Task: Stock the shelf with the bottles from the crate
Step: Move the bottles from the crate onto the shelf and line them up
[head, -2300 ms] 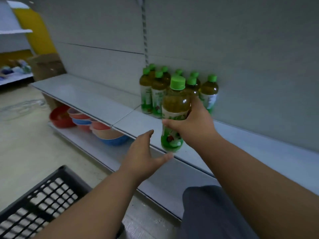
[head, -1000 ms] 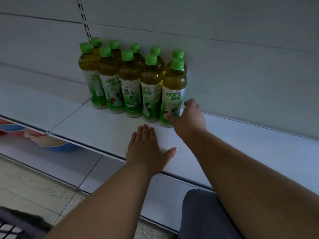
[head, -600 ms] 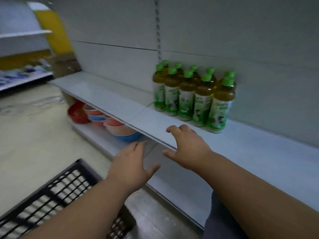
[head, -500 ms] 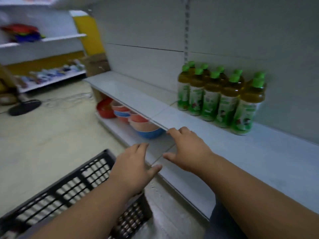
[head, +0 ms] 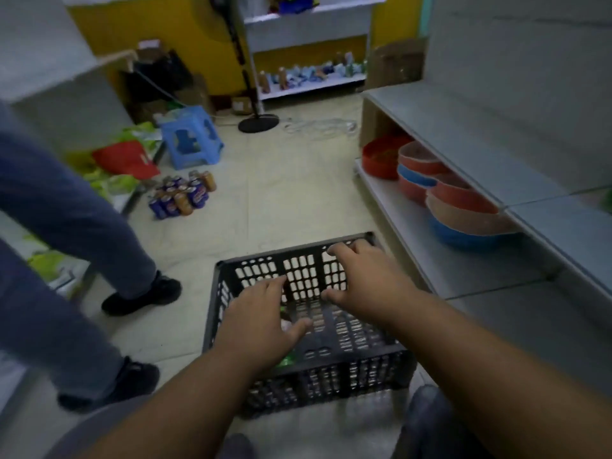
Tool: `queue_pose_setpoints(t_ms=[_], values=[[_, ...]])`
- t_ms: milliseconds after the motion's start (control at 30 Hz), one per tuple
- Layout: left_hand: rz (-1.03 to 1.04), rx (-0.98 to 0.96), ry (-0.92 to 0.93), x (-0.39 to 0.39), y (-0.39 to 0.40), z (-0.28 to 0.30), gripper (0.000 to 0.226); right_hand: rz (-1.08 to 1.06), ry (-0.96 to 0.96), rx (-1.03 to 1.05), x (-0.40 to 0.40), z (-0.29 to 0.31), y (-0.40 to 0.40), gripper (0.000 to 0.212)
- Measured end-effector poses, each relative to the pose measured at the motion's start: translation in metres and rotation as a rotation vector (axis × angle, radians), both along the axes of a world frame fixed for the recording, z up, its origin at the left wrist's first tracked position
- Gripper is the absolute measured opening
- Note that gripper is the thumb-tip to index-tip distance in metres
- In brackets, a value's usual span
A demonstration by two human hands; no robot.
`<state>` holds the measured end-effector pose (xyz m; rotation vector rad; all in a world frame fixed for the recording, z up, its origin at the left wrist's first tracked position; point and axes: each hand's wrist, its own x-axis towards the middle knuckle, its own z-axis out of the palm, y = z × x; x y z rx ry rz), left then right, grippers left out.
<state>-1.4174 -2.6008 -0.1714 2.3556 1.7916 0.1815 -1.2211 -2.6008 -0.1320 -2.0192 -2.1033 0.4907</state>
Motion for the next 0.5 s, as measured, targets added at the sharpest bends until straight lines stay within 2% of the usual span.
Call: queue_pose_setpoints(t_ms=[133, 267, 333, 433, 500], values=[[0.116, -0.039, 0.02, -0.038, 0.023, -0.05, 0.08, 0.102, -0.043, -0.113, -0.035, -0.047, 0.042, 0.073], [0.182, -0.13, 0.011, -0.059, 0.046, -0.111, 0.075, 0.158, -0.119, -0.313, -0.064, -0.108, 0.072, 0.074], [0.202, -0.19, -0.005, -0.065, 0.051, -0.148, 0.081, 0.177, -0.157, -0.409, -0.076, -0.138, 0.084, 0.07], [0.257, -0.331, -0.027, -0.066, 0.052, -0.192, 0.103, 0.205, -0.139, -0.525, -0.091, -0.173, 0.102, 0.061], [0.248, -0.34, -0.007, -0.068, 0.054, -0.208, 0.106, 0.192, -0.109, -0.559, -0.101, -0.196, 0.116, 0.061]])
